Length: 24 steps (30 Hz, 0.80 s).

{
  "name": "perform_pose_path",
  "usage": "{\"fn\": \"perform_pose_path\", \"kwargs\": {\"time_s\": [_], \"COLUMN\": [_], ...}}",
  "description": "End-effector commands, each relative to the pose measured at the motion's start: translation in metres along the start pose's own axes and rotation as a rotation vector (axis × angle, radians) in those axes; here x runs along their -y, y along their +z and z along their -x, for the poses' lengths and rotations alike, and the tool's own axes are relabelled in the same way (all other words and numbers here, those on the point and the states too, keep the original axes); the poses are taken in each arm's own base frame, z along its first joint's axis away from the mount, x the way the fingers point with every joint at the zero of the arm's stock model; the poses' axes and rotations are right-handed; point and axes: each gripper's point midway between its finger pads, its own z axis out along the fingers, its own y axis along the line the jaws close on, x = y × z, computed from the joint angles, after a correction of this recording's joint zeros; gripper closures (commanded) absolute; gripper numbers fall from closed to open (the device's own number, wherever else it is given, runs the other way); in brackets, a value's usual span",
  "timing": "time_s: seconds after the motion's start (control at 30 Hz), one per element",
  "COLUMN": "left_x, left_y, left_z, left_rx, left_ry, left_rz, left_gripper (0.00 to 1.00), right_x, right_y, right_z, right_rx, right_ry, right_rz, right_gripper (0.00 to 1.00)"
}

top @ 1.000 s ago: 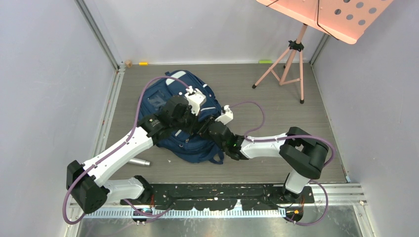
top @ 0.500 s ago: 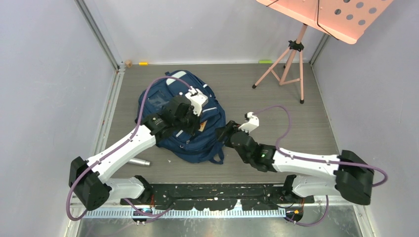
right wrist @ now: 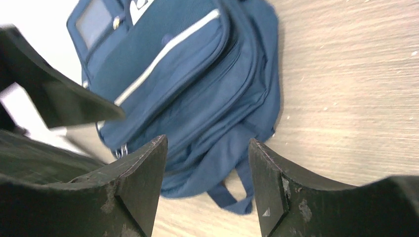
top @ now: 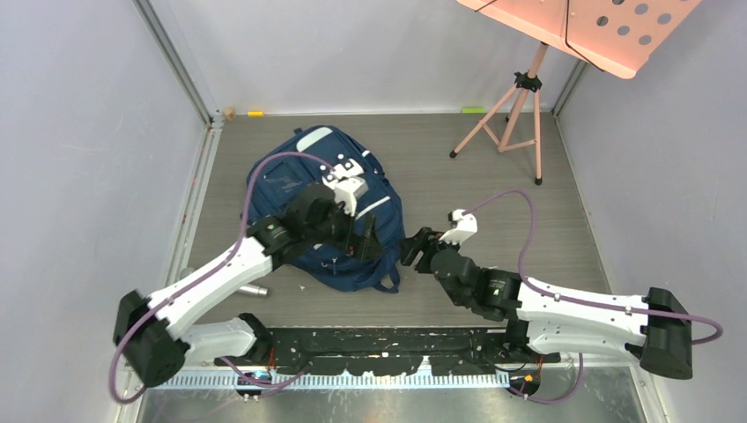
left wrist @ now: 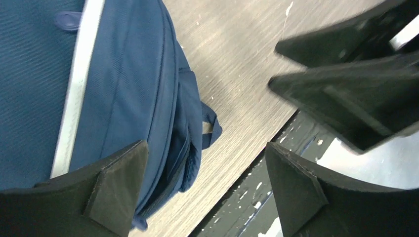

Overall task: Pack the student bag
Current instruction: Zip the student bag at the center of the board.

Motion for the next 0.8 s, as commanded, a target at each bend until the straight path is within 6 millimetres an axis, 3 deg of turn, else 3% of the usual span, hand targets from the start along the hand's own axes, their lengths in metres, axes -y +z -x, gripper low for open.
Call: {"fn": "perform_pose_path", "kwargs": {"time_s": [0.0,0.03,0.13,0.17,0.27,0.3,0.53,0.77], "left_x": [-0.003,-0.017,-0.058,-0.070,-0.097,-0.101,-0.112,-0.115], "left_y": [-0.050,-0.057,-0.073,-0.078,-0.091,-0.095,-0.093,-0.084], "left_z": [0.039,0.035,0.017,0.010,-0.008,-0.013,-0.027,-0.030], "left_rx": [0.232,0.240,0.245,0.252,0.289,0.307,0.388,0.378], "left_ry": [-0.061,-0.100,-0.255,-0.309,-0.430,-0.452,-0.537,-0.567], "left_rz": [0.088,0.144,0.243,0.260,0.307,0.317,0.321,0.307], "left_gripper": [0.05,0.03,0.01,0.01,0.04,0.05,0.19,0.29], "right_x": [-0.026,-0.031,-0.064,-0.069,-0.100,-0.101,-0.131,-0.143], "right_y": [-0.006,-0.006,-0.006,-0.005,-0.004,-0.001,0.020,0.033], "right_z": [-0.007,-0.019,-0.031,-0.047,-0.063,-0.078,-0.114,-0.130], "right_rx": [0.005,-0.014,-0.036,-0.063,-0.087,-0.111,-0.190,-0.239], "right_ry": [-0.100,-0.136,-0.169,-0.207,-0.250,-0.287,-0.375,-0.458], "right_rz": [0.043,0.047,0.097,0.100,0.131,0.125,0.087,0.044], "right_gripper": [0.34,0.34,0.34,0.35,0.36,0.36,0.37,0.41]}}
